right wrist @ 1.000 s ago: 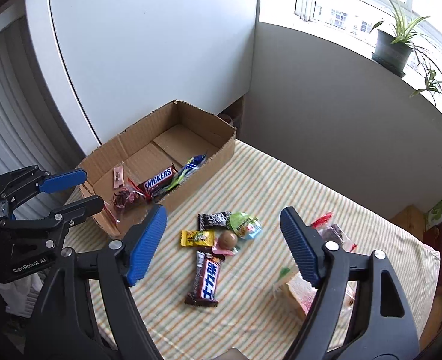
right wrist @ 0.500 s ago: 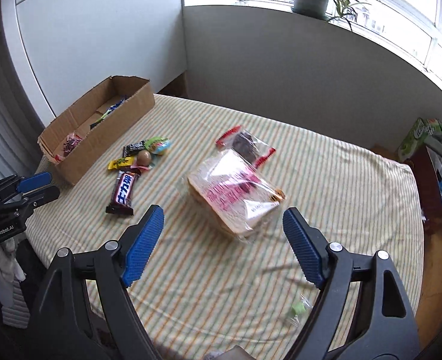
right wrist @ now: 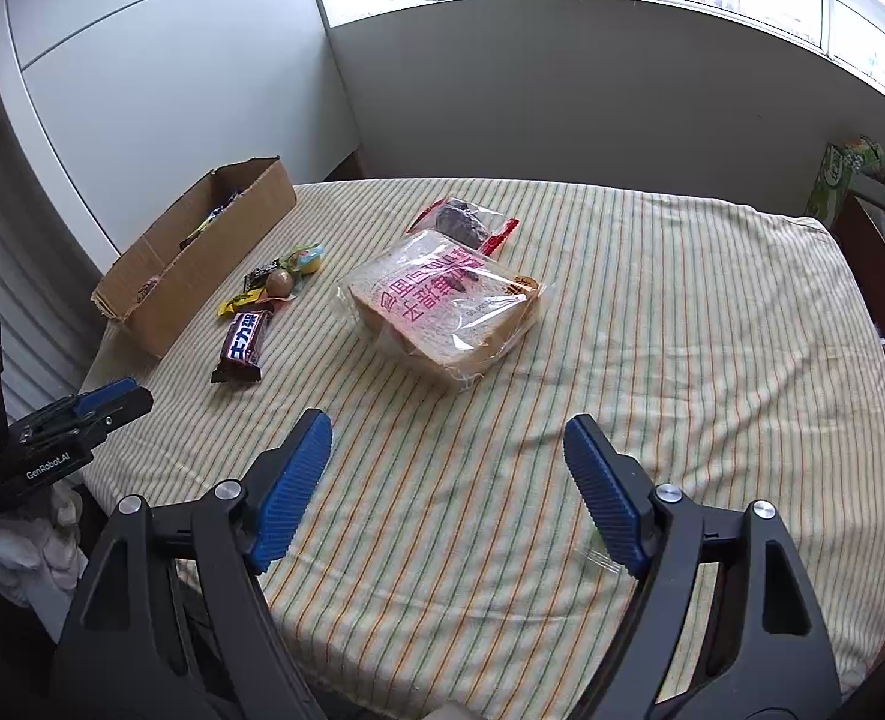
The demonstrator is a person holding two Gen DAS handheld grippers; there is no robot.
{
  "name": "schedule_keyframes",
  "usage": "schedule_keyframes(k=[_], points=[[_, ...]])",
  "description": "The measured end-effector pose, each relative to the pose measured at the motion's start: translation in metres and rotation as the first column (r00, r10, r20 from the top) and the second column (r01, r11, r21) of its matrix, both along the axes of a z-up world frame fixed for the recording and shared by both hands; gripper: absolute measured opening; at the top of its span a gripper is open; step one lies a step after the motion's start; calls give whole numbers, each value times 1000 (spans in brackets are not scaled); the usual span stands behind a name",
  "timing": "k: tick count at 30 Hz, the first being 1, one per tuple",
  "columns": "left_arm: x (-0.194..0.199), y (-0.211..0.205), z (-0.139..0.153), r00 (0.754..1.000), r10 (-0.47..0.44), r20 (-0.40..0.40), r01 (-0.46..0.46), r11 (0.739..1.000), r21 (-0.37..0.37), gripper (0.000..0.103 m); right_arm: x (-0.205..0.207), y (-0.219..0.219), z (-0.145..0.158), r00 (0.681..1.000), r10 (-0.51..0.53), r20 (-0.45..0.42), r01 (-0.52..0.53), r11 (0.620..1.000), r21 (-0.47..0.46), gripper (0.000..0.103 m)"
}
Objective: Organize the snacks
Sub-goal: 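Withdraw both grippers from the box toward the remaining snacks, then grasp the chocolate bar with the left gripper while the right approaches the green candy bag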
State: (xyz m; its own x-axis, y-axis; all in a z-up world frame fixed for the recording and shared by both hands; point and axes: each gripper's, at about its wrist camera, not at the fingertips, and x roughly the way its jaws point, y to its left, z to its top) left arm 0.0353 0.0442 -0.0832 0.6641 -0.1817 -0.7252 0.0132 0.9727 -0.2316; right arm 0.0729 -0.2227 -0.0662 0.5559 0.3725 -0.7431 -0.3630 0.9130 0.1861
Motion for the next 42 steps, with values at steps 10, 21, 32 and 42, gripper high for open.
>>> schedule_keyframes(k=[10, 21, 32, 42], points=[[9, 6, 0, 999, 32, -8, -32, 1000, 1, 50, 9, -60, 12, 990, -141, -14, 141, 986, 84, 78], [33, -19, -11, 999, -27, -45, 27, 1000, -8, 51, 15, -97, -10, 981, -169, -91, 171, 985, 17, 59], [54, -17, -15, 997, -27, -73, 25, 999, -28, 52, -13, -86, -36, 973, -128, -193, 150, 983, 108, 47], [64, -22, -19, 995, -59, -85, 55, 998, -44, 52, -1, -76, -54, 959, -157, -236, 166, 986, 17, 41]])
